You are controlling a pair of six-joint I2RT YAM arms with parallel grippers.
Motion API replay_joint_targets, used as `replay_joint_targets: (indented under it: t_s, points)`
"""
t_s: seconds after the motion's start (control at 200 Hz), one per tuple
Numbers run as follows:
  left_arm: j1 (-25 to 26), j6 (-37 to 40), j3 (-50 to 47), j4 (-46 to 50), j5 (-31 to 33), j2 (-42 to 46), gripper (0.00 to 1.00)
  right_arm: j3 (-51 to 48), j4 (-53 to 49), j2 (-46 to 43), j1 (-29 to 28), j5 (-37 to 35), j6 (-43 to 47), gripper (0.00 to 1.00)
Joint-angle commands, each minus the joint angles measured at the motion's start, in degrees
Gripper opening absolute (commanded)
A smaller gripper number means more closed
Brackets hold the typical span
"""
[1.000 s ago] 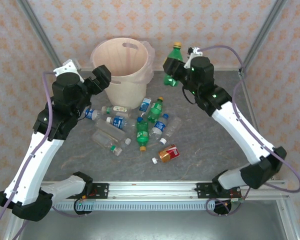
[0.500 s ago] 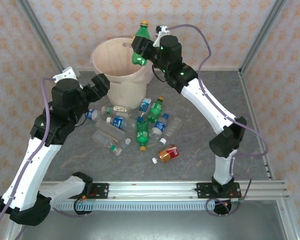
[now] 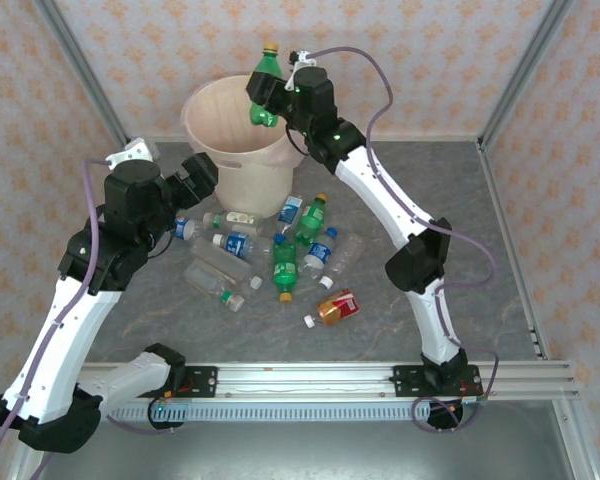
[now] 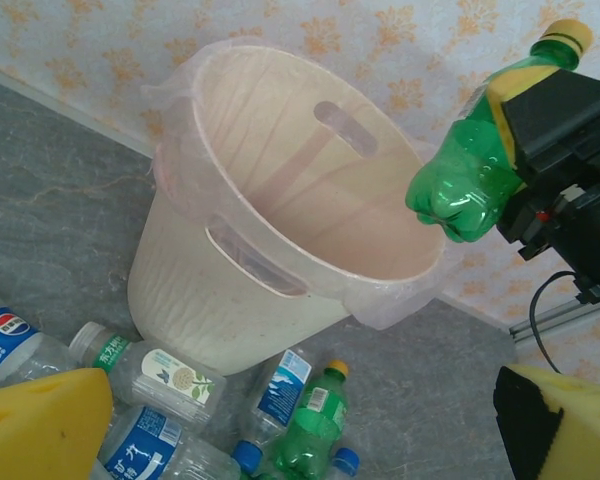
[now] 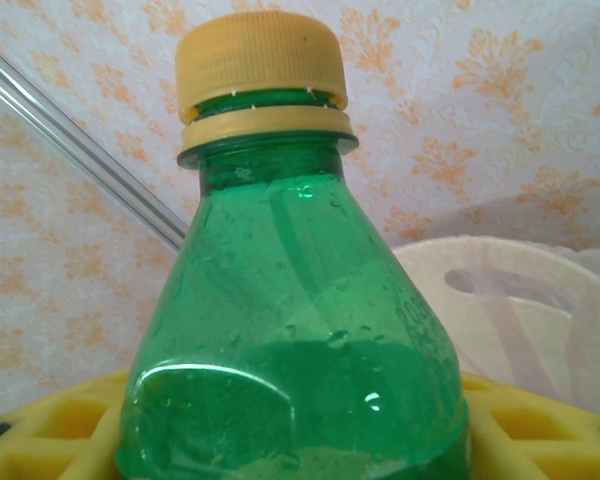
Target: Put the plastic bottles in the bin
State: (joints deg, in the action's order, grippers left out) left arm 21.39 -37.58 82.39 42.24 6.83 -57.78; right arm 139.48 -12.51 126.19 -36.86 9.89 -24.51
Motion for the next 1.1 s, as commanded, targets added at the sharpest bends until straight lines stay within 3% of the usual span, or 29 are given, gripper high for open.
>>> replay_joint_targets:
  t_s: [0.0,0.105,0.23,0.34,0.455,0.726,1.096]
  points:
    - [-0.3,0.5,0.9,1.4,0.0,-0.8,0.99,2.2,-0.6,-0.1,-0.3,-0.5,1.6,0.62]
    - [-0.8,0.1,0.3,0.9,-1.0,-1.3,0.99,2.1,-0.5,-0.4,-0.3,0.2,1.6,0.68]
    - [-1.1,-0.1,-0.3,-0.1,-2.6,-1.4,0.99,2.1,-0.9,-0.8,-0.3,-0.2,1.5,0.86]
    - [-1.6,-0.8,-0.8,-0.4,-1.1,-0.9,0.99,2.2,-1.3,-1.6,-0.3,-0.1,1.3,0.87]
    - [-3.0,-1.9,-2.9,-2.0,-1.3,0.7,0.99,2.2,-2.0,-3.2,-0.3,0.0,1.5,1.0]
    - [-8.9,-3.7,-8.1,-0.2,-5.9,0.3,0.99,-2.8,-5.3,-10.1,-0.5,0.1,1.8,1.0]
    - [-12.0,-12.2,-27.6,-0.6,-7.4,2.7,0.99,-30.1,-1.4,-28.7,-1.2,-1.8,2.3,1.0]
